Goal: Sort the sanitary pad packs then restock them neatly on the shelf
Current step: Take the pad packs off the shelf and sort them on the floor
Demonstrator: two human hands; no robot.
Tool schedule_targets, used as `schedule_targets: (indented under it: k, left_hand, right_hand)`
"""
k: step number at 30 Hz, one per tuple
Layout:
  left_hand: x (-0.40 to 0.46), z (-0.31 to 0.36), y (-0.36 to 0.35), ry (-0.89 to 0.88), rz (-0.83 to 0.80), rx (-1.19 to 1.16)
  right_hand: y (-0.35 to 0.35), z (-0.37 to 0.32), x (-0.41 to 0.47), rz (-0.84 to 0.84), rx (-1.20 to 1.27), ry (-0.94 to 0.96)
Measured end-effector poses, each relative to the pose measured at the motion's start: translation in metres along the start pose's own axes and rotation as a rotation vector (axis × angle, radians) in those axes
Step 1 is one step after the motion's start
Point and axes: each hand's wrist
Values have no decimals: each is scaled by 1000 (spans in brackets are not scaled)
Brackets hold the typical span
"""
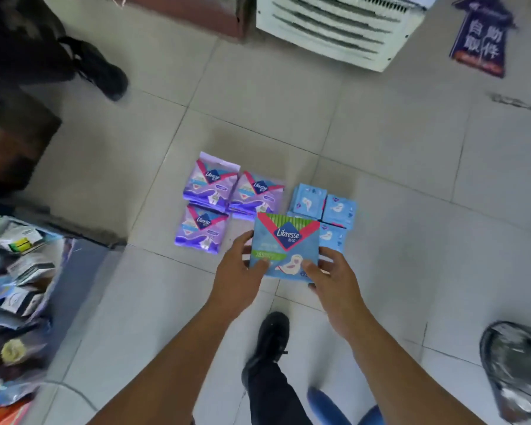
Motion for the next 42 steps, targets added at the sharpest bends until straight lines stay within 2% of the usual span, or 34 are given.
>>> schedule_targets:
  k: [8, 13, 21, 25, 30, 34, 38, 40, 42]
  left_hand:
    - [78, -6, -118, -50, -243, 257]
    - [122, -56, -159, 59, -350, 421]
    - [218, -183, -225, 189, -360, 650]
    - [251, -224, -248, 226, -350, 584]
    - [267, -240, -253, 216, -309, 447]
    - [265, -235, -252, 215, -375, 431]
    - [262, -227, -249, 222, -436, 513]
    - [259, -223, -243, 273, -396, 525]
    - [248, -212, -229, 249, -332, 553]
  right_hand:
    - [99, 46, 84, 224, -19, -67]
    - [123, 104, 141, 203, -168, -206]
    - [116, 247, 260, 160, -294, -262]
    - [108, 288, 302, 161, -343, -238]
    - [95, 296, 327, 159, -291, -185]
    - [94, 296, 327, 195, -312, -177]
    - [94, 284, 322, 159, -443, -239]
    - [95, 272, 312, 167, -553, -269]
    - [94, 255, 294, 147, -693, -201]
Point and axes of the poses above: each hand's wrist, its own x-axis towards the middle knuckle, its own y-axis out of the back of the hand, z = x × y, and after that the axes turned 15 degrees about x, right-handed
